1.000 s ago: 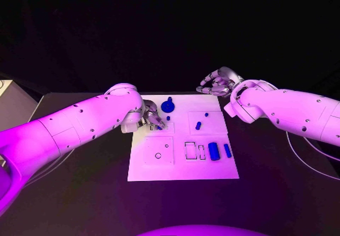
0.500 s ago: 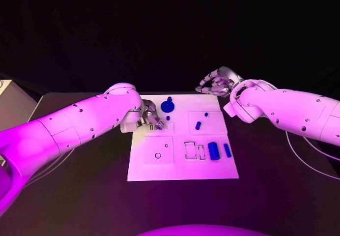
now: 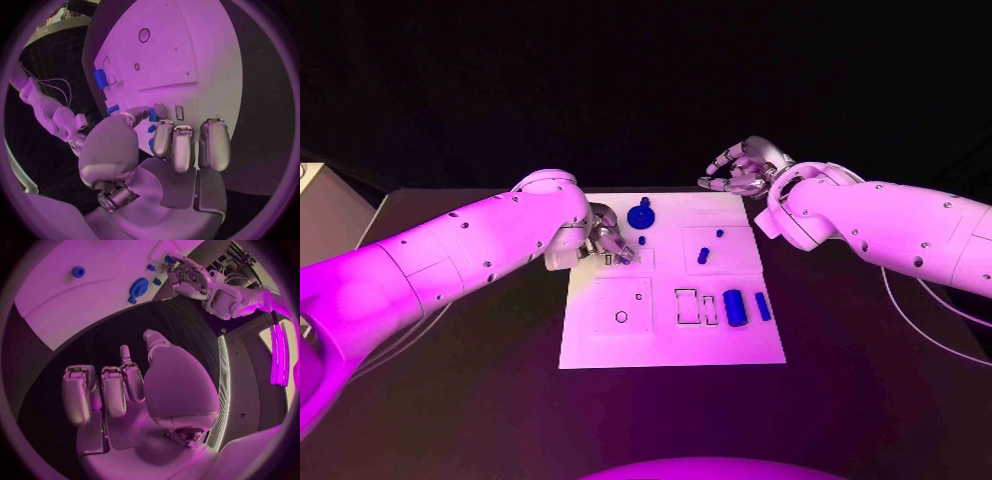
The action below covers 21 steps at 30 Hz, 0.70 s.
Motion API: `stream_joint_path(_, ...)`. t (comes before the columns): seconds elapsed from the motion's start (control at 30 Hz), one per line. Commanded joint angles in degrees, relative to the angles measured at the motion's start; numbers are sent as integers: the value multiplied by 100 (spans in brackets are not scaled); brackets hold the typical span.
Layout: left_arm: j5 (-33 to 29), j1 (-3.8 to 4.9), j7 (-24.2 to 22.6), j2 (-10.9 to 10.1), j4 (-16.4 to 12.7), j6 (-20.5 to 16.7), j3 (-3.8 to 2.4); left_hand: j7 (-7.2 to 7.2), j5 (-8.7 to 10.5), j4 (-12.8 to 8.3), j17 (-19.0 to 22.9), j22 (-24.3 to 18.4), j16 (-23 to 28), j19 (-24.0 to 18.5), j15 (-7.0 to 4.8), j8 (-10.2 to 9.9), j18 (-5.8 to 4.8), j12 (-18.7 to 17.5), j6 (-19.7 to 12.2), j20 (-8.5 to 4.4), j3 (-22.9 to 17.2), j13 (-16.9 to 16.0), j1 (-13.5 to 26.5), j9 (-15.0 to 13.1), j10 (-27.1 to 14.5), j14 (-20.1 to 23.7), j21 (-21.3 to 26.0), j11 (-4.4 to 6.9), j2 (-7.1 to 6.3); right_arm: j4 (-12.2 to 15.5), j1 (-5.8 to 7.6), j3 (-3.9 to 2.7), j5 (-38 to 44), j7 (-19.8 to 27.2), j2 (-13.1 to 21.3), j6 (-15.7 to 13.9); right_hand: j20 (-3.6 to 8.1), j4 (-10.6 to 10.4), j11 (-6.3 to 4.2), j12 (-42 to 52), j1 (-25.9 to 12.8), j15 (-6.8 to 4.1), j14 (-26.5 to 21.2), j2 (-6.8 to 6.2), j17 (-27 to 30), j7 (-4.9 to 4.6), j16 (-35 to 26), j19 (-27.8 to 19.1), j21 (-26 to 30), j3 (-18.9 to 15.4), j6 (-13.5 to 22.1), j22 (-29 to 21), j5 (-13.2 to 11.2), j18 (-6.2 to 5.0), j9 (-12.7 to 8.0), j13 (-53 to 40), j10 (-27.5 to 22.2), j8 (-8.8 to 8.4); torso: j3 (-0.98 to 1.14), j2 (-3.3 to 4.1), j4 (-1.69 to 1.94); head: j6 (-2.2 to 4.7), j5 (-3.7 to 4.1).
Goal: Assemble the parts on the task board
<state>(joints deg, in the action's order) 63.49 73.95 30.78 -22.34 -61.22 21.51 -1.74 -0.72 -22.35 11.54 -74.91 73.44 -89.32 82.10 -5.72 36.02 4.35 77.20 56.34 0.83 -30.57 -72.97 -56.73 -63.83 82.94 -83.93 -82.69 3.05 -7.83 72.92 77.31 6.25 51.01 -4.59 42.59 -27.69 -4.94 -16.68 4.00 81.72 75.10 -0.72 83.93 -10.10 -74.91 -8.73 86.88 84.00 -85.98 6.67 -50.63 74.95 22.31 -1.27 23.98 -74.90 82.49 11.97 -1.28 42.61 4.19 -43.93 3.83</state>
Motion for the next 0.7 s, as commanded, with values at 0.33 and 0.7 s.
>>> stream_joint_path(0.33, -68, -105, 53, 13, -18, 143, 62, 13, -1, -16, -1352, -16, 28, -27, -9, -61, -87, -49, -44, -17, -10, 11, -139, -12, -33, -560, 47, 6, -12, 6, 0, -2, 52, 1, 1, 70, -13, 9, -12, -5, -57, 11, 451, -11, -875, 2, -10, 463, -3, -32, 52, 1166, 30, 20, 5, -834, 17, 28, 0, 0, -1, 2, -4)
stream_joint_path(0.7, -450, -106, 0, -61, -109, 94, 55, -84, -136, -553, -1318, -67, 50, -63, 44, -141, -74, -103, -185, 28, -1531, 63, -608, -111, -82, -550, 87, -62, 173, -2, 0, -2, 53, 1, -4, 82, -12, 11, -13, 8, -54, 10, 453, -7, -881, 3, -7, 467, -14, -27, 52, 1176, 30, 24, 9, -844, 30, 33, -1, 3, 2, 4, -3)
